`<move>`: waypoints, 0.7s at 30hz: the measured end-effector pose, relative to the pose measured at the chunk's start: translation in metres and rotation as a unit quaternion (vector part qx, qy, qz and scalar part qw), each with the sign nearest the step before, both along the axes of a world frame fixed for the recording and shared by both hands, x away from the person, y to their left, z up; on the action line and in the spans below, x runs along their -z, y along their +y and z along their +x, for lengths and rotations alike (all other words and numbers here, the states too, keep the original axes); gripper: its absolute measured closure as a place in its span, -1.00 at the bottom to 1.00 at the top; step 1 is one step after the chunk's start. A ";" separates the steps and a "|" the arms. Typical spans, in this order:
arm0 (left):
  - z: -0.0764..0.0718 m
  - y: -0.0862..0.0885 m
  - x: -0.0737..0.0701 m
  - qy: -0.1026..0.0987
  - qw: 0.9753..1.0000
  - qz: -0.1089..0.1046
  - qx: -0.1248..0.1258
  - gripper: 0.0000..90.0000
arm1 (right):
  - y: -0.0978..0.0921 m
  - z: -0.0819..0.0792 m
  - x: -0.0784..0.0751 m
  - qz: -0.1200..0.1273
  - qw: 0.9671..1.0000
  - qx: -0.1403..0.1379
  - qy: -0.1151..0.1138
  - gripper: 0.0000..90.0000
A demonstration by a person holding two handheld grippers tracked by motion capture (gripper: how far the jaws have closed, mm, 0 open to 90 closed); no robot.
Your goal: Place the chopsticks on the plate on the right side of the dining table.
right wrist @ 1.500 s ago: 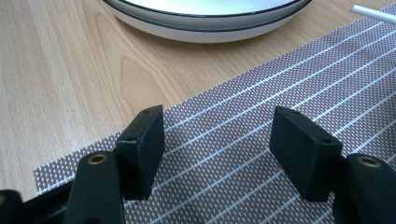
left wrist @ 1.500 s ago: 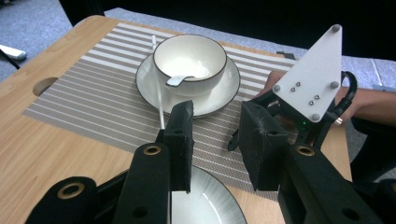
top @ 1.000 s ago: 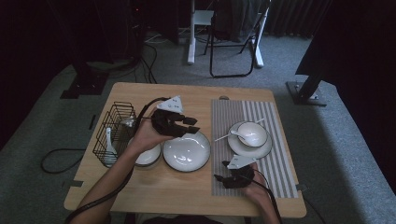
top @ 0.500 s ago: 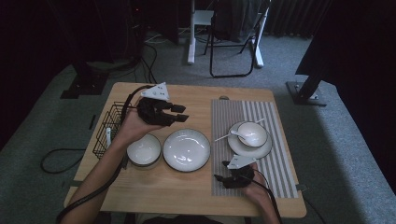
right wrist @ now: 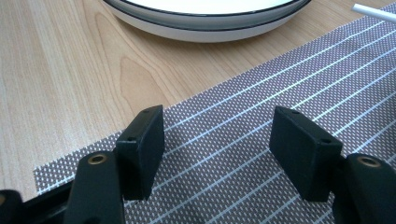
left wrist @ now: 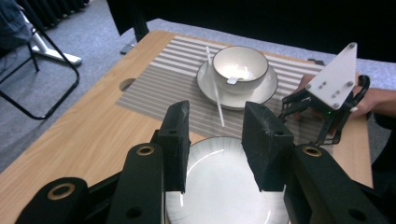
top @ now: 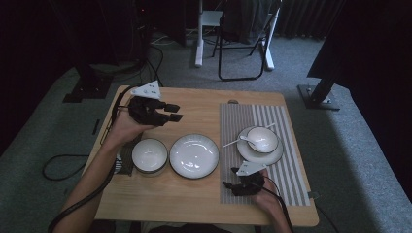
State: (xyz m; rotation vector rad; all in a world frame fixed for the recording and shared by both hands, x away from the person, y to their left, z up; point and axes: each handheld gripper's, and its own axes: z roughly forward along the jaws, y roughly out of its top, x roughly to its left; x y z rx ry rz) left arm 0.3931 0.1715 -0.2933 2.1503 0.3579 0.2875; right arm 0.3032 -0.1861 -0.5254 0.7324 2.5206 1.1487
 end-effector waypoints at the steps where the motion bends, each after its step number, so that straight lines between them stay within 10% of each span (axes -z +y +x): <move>1: 0.000 0.003 0.000 0.000 1.000 0.000 -0.001 0.38 | 0.000 0.000 0.000 0.000 1.000 0.000 0.000 -0.22; 21: -0.003 0.061 0.011 0.001 0.998 -0.019 -0.065 0.36 | 0.000 0.000 0.000 0.000 1.000 0.000 0.001 -0.22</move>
